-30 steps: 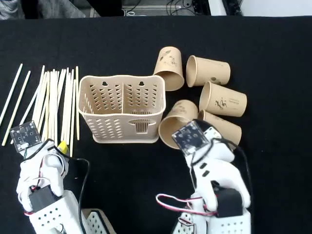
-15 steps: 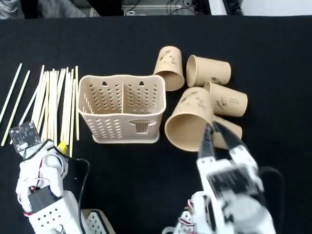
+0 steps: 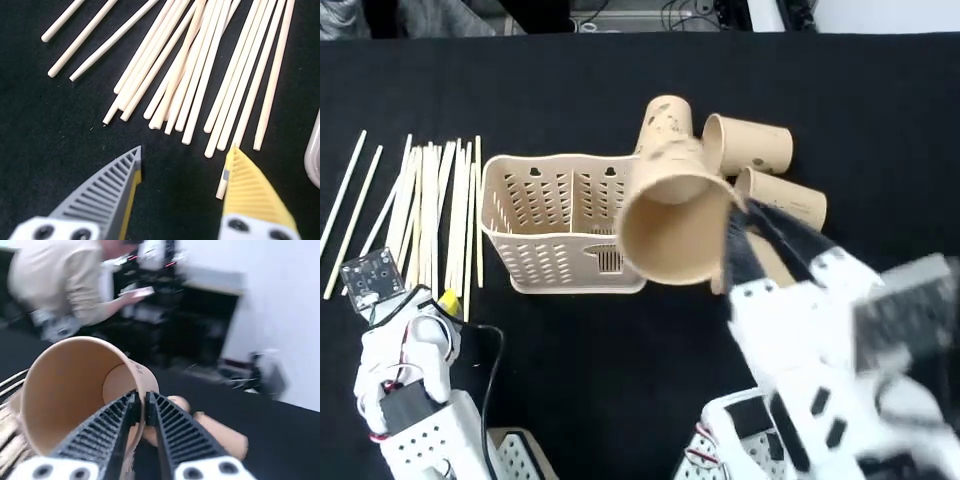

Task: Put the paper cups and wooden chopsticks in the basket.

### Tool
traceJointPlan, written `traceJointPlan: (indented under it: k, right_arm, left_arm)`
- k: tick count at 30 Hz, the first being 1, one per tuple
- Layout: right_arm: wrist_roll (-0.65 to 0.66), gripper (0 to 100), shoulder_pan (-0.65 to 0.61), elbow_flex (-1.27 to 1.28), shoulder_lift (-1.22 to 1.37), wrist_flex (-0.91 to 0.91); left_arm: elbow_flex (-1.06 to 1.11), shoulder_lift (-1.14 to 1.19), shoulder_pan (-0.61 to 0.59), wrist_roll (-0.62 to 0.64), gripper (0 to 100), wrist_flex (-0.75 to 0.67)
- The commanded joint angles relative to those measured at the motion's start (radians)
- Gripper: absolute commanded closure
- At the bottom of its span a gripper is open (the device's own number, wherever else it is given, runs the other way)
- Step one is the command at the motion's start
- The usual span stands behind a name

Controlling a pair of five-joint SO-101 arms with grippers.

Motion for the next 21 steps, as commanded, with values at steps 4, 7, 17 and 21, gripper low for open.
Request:
traceJointPlan:
  k: [4, 7, 17, 21]
  right_arm:
    - [-0.012, 98.7, -0.104, -0.197, 0.329, 0.058]
    - [-0.012, 98.7, -0.109, -0.243, 0.424, 0.071]
    - [-0.014, 98.4, -0.109, -0.271, 0.613, 0.094]
    - [-0.094, 97.2, -0.109, -0.278, 0.685, 0.071]
  left_arm:
    - [-0.001, -0.006, 0.01, 0.006, 74, -0.017]
    - [-0.001, -0.006, 0.01, 0.006, 74, -0.017]
    - [-0.001, -0.006, 0.012, 0.006, 74, -0.017]
    - [-0.001, -0.006, 0.012, 0.006, 74, -0.017]
